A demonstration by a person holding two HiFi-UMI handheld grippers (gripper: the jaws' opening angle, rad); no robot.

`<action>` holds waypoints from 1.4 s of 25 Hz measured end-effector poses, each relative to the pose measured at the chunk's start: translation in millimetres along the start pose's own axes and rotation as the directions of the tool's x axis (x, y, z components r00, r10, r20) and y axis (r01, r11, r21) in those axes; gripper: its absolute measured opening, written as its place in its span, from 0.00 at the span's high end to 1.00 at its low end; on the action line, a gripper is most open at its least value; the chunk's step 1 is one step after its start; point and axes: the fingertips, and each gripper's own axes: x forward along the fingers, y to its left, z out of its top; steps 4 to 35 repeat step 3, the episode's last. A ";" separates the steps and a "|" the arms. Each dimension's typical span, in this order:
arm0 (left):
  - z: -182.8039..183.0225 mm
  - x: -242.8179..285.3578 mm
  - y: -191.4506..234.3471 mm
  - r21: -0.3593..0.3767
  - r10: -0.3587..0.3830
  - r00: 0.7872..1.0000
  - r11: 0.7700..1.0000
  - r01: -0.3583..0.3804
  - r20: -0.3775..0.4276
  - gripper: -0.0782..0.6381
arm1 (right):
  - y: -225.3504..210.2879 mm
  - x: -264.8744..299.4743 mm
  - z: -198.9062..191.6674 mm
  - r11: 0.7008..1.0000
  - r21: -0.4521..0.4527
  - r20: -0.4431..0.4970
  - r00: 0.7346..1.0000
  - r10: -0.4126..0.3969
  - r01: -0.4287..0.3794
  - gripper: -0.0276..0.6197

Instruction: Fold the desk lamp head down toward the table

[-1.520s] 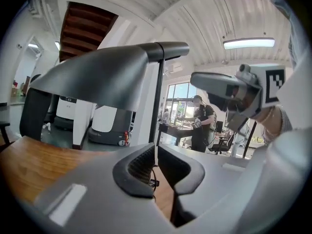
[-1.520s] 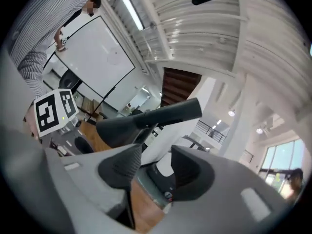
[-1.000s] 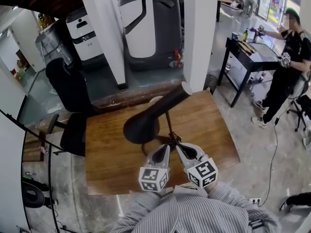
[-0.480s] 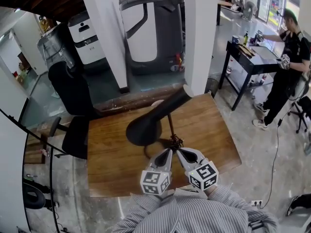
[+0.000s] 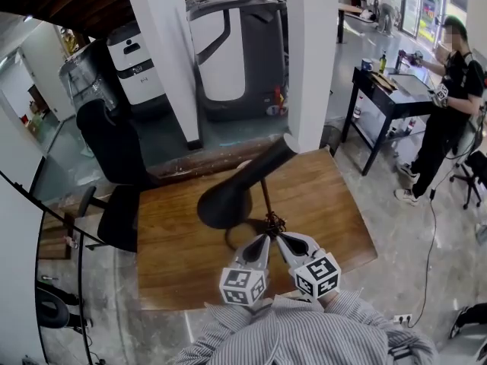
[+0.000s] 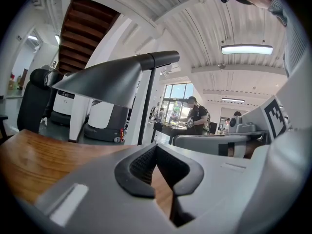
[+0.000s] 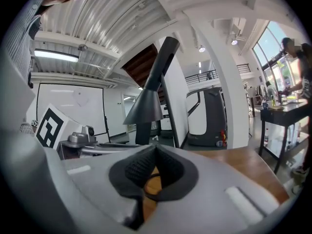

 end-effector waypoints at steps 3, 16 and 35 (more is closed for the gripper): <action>0.9 -1.7 0.2 0.003 0.006 1.000 1.000 -0.006 0.006 0.88 | 0.9 -1.3 -0.5 1.000 -0.003 0.001 1.000 0.001 -0.001 0.96; 0.9 -1.7 0.2 0.003 0.006 1.000 1.000 -0.006 0.006 0.88 | 0.9 -1.3 -0.5 1.000 -0.003 0.001 1.000 0.001 -0.001 0.96; 0.9 -1.7 0.2 0.003 0.006 1.000 1.000 -0.006 0.006 0.88 | 0.9 -1.3 -0.5 1.000 -0.003 0.001 1.000 0.001 -0.001 0.96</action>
